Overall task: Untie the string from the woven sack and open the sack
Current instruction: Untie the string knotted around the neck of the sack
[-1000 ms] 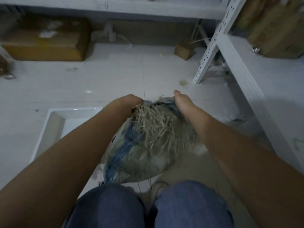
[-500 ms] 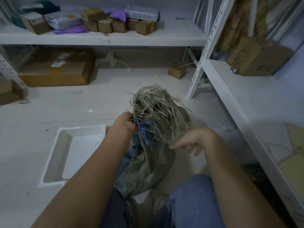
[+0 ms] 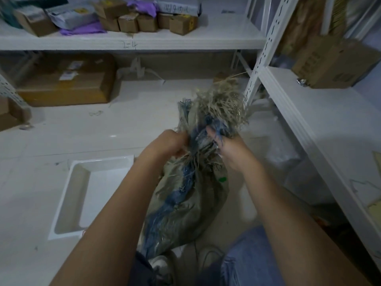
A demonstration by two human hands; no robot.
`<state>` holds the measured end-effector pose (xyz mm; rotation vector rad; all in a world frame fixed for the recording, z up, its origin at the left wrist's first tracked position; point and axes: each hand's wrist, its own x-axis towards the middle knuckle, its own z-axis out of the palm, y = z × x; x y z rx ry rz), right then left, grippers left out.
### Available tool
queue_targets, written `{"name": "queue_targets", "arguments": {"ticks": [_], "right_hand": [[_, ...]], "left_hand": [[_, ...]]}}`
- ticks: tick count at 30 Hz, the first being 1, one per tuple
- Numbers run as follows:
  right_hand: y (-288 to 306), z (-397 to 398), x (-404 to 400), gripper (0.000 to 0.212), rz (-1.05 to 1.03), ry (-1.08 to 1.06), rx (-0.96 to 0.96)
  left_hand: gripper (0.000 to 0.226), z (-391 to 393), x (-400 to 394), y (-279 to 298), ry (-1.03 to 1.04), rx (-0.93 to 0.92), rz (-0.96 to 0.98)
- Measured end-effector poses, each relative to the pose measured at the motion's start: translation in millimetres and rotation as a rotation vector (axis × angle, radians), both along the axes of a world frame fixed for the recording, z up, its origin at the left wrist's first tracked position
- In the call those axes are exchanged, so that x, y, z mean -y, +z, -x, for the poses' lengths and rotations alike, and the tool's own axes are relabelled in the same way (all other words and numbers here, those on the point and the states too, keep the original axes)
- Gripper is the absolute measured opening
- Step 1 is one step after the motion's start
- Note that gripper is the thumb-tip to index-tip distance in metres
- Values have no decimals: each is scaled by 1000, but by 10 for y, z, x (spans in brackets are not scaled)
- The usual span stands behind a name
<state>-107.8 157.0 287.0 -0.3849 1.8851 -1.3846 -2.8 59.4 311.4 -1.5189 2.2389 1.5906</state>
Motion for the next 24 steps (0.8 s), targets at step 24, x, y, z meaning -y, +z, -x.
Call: {"name": "queue_targets", "arguments": {"ticks": [24], "right_hand": [[435, 98, -115, 63, -168, 145, -388]], "left_hand": [[22, 45, 183, -95, 189, -619, 117]]}}
